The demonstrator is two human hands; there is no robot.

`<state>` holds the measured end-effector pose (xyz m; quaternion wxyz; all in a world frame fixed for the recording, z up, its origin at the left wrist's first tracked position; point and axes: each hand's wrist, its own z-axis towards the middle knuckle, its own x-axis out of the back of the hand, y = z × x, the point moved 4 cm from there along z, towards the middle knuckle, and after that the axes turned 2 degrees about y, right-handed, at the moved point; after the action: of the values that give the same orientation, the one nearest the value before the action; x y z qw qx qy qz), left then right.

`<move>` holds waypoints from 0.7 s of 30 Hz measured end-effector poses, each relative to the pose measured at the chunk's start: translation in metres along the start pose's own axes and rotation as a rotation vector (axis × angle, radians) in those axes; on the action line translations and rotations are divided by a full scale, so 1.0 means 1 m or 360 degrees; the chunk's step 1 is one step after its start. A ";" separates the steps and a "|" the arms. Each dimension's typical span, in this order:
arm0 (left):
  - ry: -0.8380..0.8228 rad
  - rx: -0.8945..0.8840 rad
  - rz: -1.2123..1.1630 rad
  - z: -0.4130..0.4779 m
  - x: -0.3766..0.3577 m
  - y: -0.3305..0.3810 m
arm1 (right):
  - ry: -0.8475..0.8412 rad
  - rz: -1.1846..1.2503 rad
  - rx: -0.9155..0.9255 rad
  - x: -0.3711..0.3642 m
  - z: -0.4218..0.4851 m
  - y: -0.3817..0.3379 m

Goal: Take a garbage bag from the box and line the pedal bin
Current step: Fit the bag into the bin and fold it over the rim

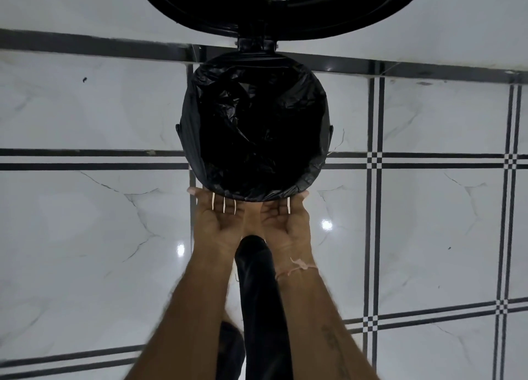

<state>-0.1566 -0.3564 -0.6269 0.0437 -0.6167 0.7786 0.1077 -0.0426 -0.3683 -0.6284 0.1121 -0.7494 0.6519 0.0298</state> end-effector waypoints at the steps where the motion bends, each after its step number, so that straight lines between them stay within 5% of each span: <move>1: 0.0016 -0.0030 0.0062 0.008 0.008 0.001 | 0.0005 0.0000 -0.0010 0.000 0.000 0.000; 11: -0.0040 -0.0196 0.0457 0.029 -0.006 0.031 | 0.0089 -0.0548 0.0423 -0.020 0.014 -0.056; 21: 0.0040 -0.0123 0.0759 0.037 -0.027 0.056 | 0.0238 -0.0887 0.0381 -0.035 0.027 -0.083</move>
<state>-0.2071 -0.3099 -0.6510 -0.0163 -0.4179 0.8980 0.1371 0.0366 -0.3179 -0.6375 0.1553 -0.8809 0.4265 -0.1343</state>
